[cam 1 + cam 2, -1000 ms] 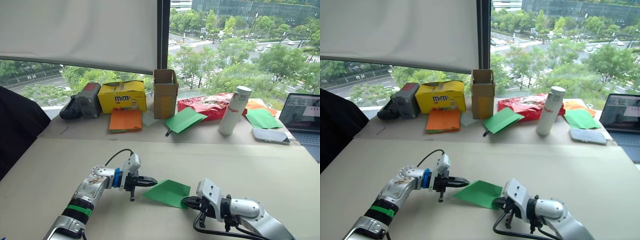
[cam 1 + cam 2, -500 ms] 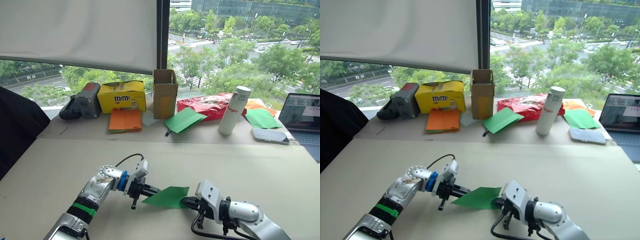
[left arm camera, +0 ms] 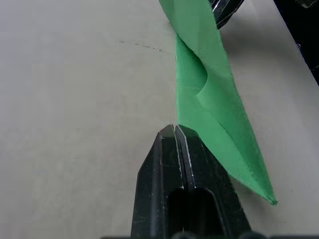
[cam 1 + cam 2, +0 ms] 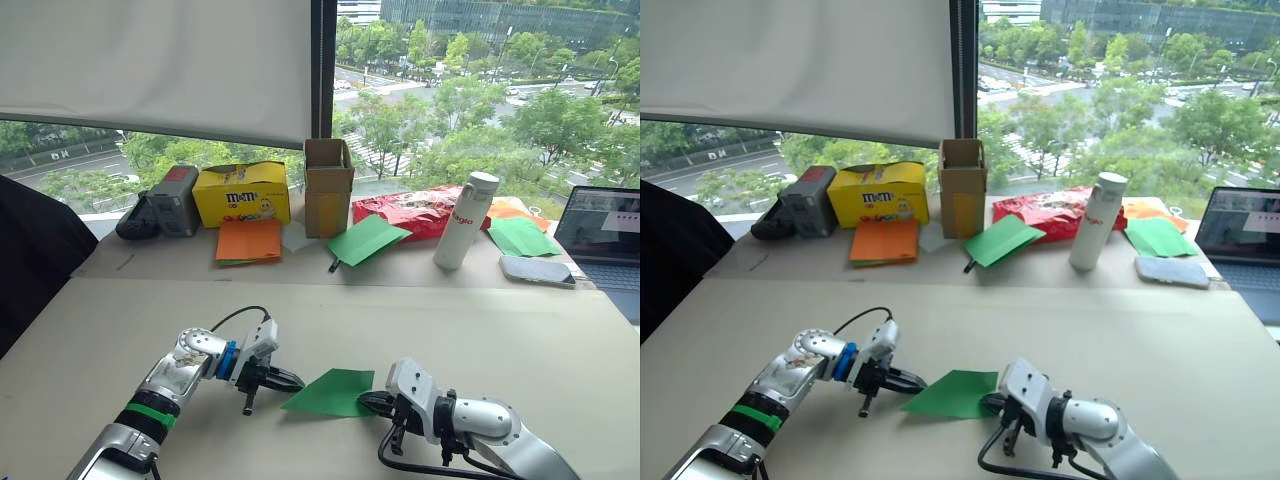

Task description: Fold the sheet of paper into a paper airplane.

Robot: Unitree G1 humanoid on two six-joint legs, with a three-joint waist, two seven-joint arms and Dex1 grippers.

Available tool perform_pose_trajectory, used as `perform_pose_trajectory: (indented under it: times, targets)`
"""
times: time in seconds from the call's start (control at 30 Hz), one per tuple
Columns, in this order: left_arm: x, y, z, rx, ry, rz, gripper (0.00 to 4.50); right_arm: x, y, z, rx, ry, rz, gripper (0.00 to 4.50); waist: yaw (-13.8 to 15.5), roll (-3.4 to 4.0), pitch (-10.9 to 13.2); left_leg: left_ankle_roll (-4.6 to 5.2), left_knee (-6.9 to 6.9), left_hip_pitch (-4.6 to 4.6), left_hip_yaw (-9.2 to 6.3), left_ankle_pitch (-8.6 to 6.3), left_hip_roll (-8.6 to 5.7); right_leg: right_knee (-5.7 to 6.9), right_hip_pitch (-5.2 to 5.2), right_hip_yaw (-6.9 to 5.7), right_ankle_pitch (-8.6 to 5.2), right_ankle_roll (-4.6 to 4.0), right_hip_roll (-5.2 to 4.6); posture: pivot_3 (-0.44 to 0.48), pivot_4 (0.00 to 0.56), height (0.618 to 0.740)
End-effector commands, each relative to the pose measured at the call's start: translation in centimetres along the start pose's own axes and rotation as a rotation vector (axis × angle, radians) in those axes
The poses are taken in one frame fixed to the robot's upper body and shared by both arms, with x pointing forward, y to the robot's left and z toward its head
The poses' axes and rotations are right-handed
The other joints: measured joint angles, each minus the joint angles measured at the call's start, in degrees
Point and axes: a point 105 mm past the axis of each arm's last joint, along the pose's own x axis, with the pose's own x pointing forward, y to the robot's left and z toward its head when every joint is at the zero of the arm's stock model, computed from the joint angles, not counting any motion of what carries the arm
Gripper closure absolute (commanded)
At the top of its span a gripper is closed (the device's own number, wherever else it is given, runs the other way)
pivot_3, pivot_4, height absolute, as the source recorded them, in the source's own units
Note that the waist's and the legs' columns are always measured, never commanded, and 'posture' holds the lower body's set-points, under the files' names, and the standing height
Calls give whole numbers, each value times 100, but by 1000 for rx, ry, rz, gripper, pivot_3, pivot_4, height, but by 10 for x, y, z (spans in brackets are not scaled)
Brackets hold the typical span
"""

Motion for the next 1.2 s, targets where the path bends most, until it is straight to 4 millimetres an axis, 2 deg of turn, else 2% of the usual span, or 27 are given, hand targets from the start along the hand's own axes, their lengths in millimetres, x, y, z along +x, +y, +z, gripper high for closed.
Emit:
perform_pose_trajectory:
  times: [0.03,0.13,0.23,0.4,0.47,0.53,0.8,0.93,1.2]
  targets:
    - [-18,14,19,86,-55,117,4457,5,5,-23,38,116,44,4500,1,-2,0,0,0,1,0,0,1,1,0,0,0,0,-1,0,150,740]
    - [-21,15,40,154,-126,159,4457,9,5,-23,31,125,71,4500,4,-6,0,0,0,2,0,0,1,1,1,-1,1,-1,-3,0,150,740]
    - [-16,-1,67,179,-239,107,4457,11,4,-22,19,128,88,4500,5,-18,0,0,0,1,-1,0,4,3,0,-1,5,-9,-5,0,150,740]
    - [-6,-39,71,131,-272,-57,4457,12,4,-22,15,130,95,4500,-68,-3,-9,0,-3,2,0,0,5,8,2,6,5,-9,-7,0,150,740]
    - [-5,-51,64,96,-249,-111,4457,12,3,-22,16,131,94,4500,-83,-2,-9,0,-4,3,-1,0,7,9,2,6,3,-10,-7,0,150,740]
    - [-3,-54,53,91,-208,-108,4457,12,3,-23,17,132,93,4500,-84,-3,-8,0,-4,5,-3,0,6,10,2,3,3,-10,-5,0,150,740]
    - [6,-36,13,65,-117,-23,4457,11,0,-21,0,132,80,4500,-72,-4,-8,0,-4,14,-2,0,3,8,4,2,1,-14,-6,0,150,740]
    - [13,-35,6,88,-88,-27,4457,9,-5,-13,-18,113,60,4500,-61,-6,-7,0,-4,12,-2,0,2,8,4,3,1,-15,-11,0,150,740]
    - [15,-32,1,90,-75,-13,4457,2,-15,14,-55,55,38,4500,-12,-2,-5,0,-4,6,-3,0,2,7,-1,4,1,-15,-17,0,150,740]
